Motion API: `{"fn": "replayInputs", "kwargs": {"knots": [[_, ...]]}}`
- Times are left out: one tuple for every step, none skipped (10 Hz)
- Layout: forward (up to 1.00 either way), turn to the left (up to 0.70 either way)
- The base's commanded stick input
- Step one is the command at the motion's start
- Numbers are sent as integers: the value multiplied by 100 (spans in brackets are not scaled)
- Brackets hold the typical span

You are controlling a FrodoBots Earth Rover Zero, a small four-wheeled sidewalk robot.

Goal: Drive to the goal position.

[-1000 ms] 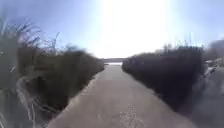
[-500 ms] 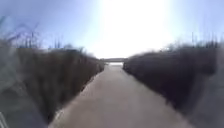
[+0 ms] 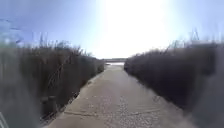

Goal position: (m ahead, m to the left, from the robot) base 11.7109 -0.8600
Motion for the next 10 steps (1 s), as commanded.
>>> {"fn": "replayInputs", "kwargs": {"knots": [[70, 5], [70, 5], [70, 5], [70, 5], [70, 5], [70, 5], [70, 5], [70, 5], [70, 5], [70, 5]]}}
